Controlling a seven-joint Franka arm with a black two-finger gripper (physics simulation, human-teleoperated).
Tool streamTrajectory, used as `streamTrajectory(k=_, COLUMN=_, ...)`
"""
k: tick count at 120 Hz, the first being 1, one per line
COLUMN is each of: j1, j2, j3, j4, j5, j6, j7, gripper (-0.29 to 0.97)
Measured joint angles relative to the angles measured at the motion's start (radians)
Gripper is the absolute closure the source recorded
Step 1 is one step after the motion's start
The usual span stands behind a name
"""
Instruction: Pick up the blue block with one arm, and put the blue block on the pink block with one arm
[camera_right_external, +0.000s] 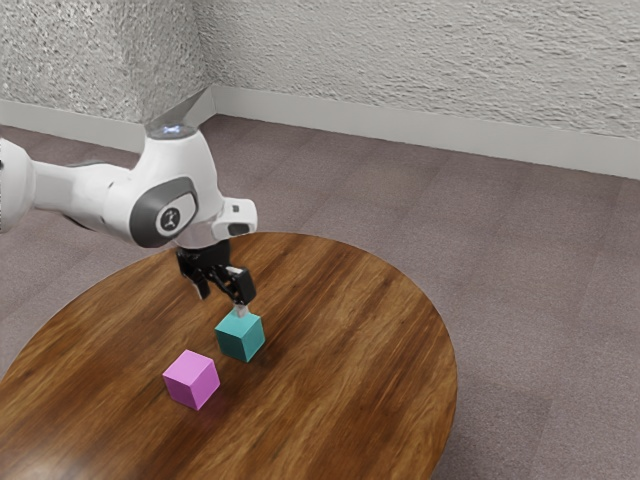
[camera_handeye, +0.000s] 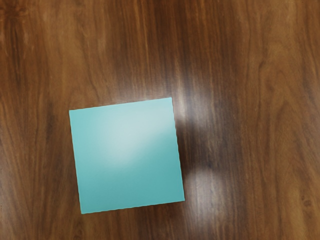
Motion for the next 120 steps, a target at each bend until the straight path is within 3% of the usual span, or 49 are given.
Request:
streamTrajectory(k=43, j1=0.003, j2=0.131, j3=0.012, j4=0.032, j5=0.029, j6=0.062, j7=0.042, gripper=0.00)
streamTrajectory(k=120, j1=0.002, j2=0.226, j3=0.022, j4=0.087, j5=0.036, j6=0.075, j7=0.067, gripper=0.00)
